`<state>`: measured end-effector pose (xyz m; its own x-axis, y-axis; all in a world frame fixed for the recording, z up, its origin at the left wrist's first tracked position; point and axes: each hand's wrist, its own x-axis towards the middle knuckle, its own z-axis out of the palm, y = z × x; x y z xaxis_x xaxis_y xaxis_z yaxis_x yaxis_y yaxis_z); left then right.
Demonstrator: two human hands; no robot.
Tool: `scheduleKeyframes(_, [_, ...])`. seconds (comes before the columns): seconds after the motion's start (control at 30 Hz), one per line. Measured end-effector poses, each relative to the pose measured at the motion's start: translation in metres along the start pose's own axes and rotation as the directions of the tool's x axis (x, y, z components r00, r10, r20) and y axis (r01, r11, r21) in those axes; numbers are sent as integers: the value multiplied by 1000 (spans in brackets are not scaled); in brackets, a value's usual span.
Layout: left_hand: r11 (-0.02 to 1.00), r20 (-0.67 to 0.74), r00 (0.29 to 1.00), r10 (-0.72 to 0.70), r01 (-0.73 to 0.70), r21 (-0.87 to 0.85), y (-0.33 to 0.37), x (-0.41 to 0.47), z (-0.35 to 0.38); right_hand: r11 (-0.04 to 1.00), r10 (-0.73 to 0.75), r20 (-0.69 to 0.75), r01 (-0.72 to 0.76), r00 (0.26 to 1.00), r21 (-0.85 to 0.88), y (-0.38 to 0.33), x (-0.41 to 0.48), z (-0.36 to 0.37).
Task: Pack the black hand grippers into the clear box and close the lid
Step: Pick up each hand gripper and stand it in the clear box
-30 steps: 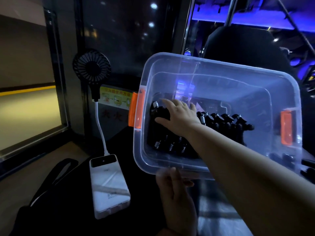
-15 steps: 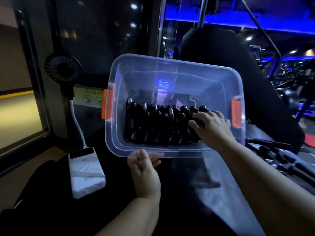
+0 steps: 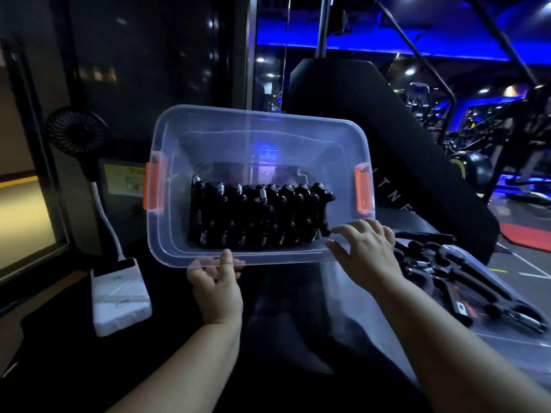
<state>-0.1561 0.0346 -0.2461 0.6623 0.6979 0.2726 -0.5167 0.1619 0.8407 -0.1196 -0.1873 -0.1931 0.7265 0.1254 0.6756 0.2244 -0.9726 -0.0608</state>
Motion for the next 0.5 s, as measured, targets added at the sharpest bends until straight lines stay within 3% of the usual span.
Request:
scheduleKeyframes(0.13, [1000, 5, 1000, 5, -5, 16, -4, 2, 0, 996, 54, -117, -45, 992, 82, 21, -21, -1])
scheduleKeyframes(0.27, [999, 9, 1000, 12, -12, 31, -5, 1, 2, 959, 276, -12, -275, 961, 67, 48, -39, -8])
scheduleKeyframes(0.37, [999, 8, 1000, 18, -18, 35, -5, 0, 2, 874, 485, 162, -476, 859, -97, 68, -50, -14])
scheduleKeyframes(0.5, [999, 0, 1000, 19, -19, 37, -5, 1, 2, 750, 661, 321, -595, 679, -288, 86, -62, -16])
